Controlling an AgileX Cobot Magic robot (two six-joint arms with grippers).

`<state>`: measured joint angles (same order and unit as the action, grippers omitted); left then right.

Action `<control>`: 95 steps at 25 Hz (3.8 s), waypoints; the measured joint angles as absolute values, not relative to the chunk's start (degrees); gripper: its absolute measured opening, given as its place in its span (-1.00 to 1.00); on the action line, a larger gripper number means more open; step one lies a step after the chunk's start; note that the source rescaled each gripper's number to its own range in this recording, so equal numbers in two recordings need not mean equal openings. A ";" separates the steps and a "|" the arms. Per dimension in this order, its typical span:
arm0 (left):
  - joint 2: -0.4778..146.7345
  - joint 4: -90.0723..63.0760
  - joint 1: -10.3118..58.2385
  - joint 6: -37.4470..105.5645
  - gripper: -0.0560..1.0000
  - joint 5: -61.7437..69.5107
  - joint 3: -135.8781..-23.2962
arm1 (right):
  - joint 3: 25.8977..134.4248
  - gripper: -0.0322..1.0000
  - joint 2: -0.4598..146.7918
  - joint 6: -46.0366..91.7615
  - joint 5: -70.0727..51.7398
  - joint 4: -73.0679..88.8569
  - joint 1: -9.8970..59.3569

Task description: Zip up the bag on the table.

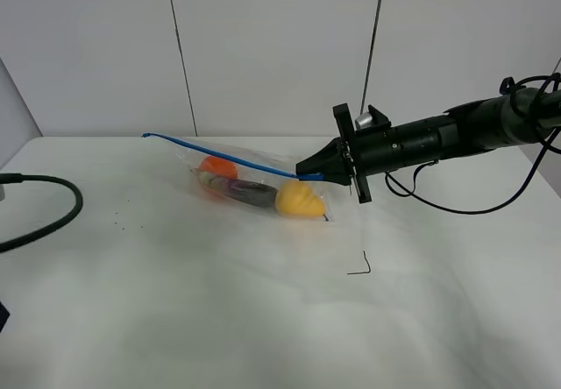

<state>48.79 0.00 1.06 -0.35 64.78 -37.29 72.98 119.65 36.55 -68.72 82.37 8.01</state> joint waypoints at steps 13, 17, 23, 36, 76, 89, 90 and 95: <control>18.31 -1.17 1.06 3.41 1.00 60.65 -28.78 | 72.98 -0.94 119.65 36.55 -68.72 82.37 8.01; 14.35 -0.50 1.06 3.52 1.00 60.53 -28.78 | 72.98 -0.94 119.65 36.55 -68.72 82.37 8.01; 7.89 -0.33 1.06 3.62 1.00 60.32 -28.74 | 72.98 -0.94 119.65 36.55 -68.72 82.37 8.01; -0.12 0.00 1.06 3.83 1.00 60.34 -28.68 | 73.26 0.61 119.65 32.02 -69.03 78.39 8.01; -0.12 0.00 1.06 3.89 1.00 60.28 -28.68 | 103.92 1.00 119.56 1.69 -69.49 5.91 0.18; -0.12 0.00 1.06 3.89 1.00 60.28 -28.68 | 82.76 1.00 98.64 1.89 -69.42 4.17 0.18; -0.12 0.00 1.06 3.94 1.00 60.28 -28.68 | 80.62 1.00 96.54 1.89 -69.37 4.17 0.18; -0.12 0.00 -0.38 3.94 1.00 60.28 -28.68 | 67.08 1.00 83.22 1.89 -69.41 4.22 0.18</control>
